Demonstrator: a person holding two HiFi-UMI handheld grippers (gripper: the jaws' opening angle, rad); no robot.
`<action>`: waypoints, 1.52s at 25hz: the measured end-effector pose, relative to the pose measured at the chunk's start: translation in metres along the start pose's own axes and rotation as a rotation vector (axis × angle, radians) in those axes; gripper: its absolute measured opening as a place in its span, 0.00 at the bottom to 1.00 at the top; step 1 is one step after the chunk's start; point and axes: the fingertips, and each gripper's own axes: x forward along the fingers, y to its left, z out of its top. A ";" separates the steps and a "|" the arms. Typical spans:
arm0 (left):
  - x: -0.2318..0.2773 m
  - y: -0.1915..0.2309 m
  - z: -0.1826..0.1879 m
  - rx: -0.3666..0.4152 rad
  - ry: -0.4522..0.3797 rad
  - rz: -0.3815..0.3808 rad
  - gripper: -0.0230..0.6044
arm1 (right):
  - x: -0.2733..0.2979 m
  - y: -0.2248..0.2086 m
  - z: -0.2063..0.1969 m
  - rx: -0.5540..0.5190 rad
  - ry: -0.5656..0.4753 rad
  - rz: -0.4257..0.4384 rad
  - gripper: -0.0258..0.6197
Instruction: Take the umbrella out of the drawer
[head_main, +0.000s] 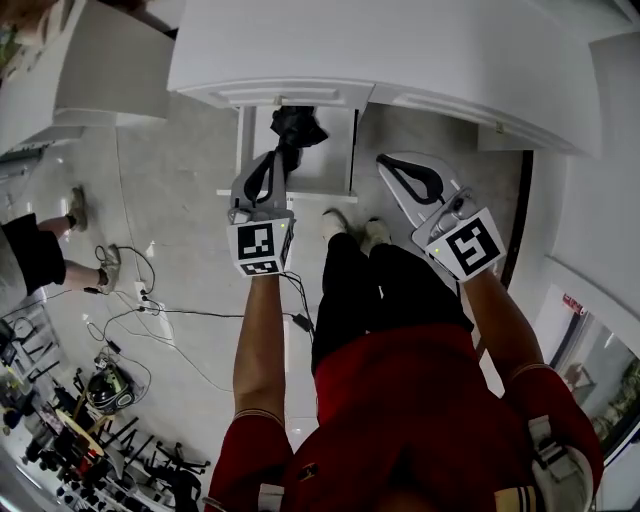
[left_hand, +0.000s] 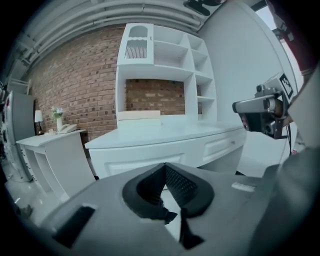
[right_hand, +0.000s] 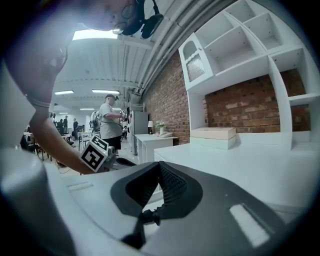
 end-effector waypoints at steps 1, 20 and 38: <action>0.011 0.006 -0.010 -0.001 0.016 -0.006 0.05 | 0.008 -0.003 -0.006 0.001 0.005 -0.006 0.06; 0.179 0.025 -0.160 0.032 0.314 -0.159 0.22 | 0.050 -0.068 -0.118 0.087 0.105 -0.130 0.06; 0.259 0.034 -0.297 0.028 0.631 -0.189 0.57 | 0.051 -0.096 -0.165 0.150 0.163 -0.228 0.06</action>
